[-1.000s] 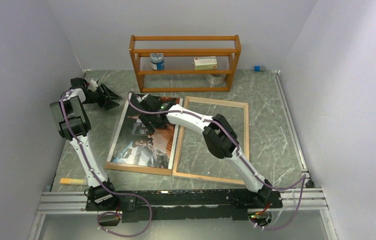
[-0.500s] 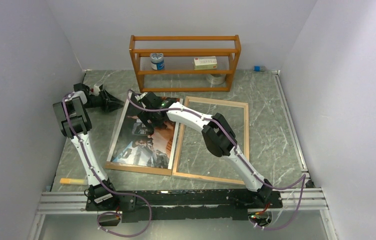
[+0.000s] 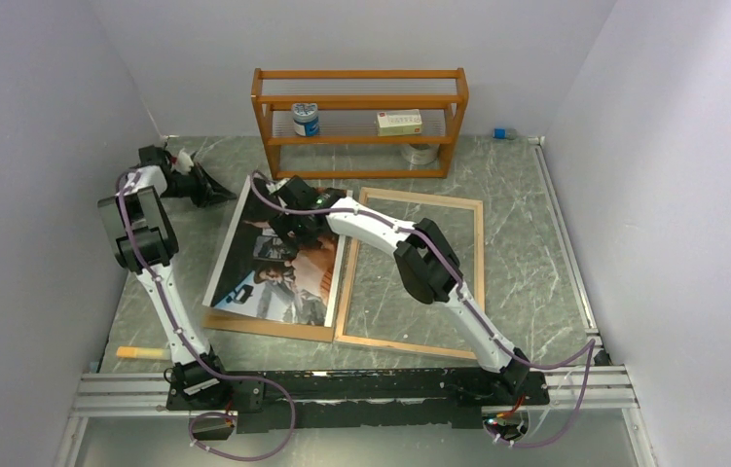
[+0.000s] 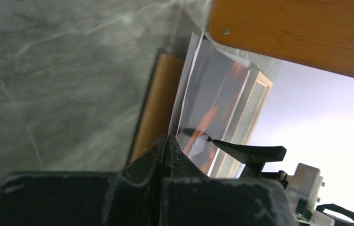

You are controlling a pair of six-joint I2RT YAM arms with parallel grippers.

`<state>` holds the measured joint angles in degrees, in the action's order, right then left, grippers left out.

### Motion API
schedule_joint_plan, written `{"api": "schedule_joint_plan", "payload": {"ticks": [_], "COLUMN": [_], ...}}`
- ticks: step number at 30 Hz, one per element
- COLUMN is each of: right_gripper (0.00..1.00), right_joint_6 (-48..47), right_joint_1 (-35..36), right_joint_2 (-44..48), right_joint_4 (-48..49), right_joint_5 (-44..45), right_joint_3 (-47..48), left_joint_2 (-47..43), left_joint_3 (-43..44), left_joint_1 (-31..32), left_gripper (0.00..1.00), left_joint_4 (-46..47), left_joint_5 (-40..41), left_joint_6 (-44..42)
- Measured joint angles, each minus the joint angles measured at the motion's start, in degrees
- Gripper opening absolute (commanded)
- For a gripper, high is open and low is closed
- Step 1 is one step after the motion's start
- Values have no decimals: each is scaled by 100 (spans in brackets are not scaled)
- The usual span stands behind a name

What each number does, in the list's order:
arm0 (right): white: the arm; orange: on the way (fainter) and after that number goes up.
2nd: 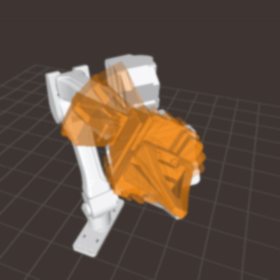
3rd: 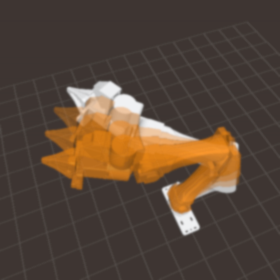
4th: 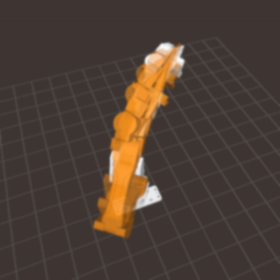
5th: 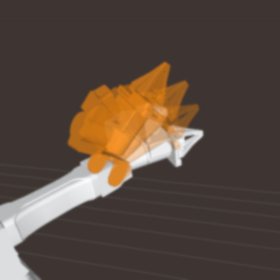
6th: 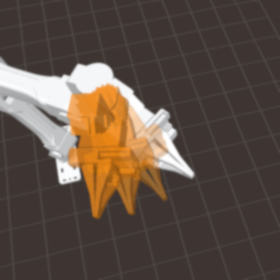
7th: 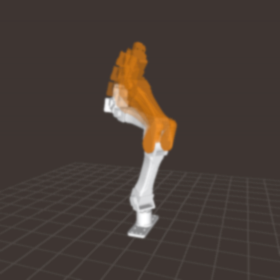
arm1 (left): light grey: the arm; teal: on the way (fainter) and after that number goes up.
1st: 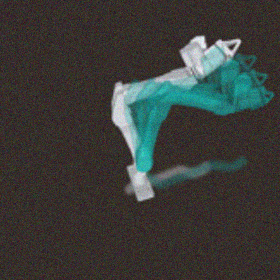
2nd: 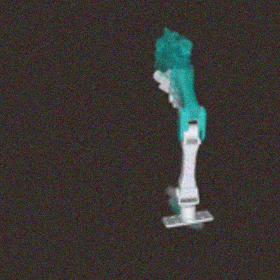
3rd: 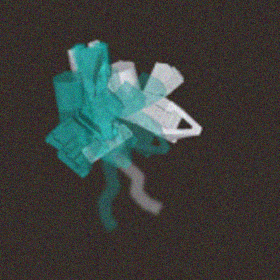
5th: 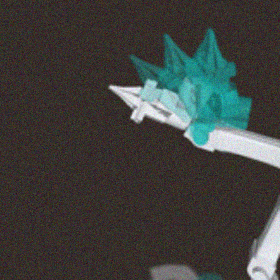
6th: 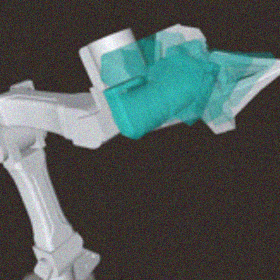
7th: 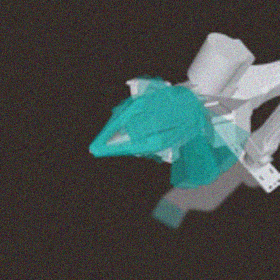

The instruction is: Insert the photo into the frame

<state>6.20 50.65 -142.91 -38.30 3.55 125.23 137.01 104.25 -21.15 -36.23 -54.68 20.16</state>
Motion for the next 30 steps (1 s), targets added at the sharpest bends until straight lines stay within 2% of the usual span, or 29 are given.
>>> {"api": "schedule_joint_plan", "payload": {"ticks": [8,14,17,30], "right_gripper": [90,89,89,88], "right_joint_6": [560,1108,1403,2507], "right_joint_1": [-299,-448,-417,-527], "right_joint_2": [962,1989,2465,3958], "right_joint_4": [-57,98,195,264], "right_joint_5": [-299,-503,-505,42], "right_joint_3": [-960,-1362,-1600,-2605], "left_joint_2": [-1770,-2774,-3126,-4522], "left_joint_3": [146,247,247,234], "left_joint_1": [267,761,920,826], "left_gripper": [2,3,3,3], "left_joint_4": [-431,-688,-767,-916], "left_joint_5": [1504,2717,3032,4107], "left_joint_6": [-599,-1054,-1161,-1364]}}
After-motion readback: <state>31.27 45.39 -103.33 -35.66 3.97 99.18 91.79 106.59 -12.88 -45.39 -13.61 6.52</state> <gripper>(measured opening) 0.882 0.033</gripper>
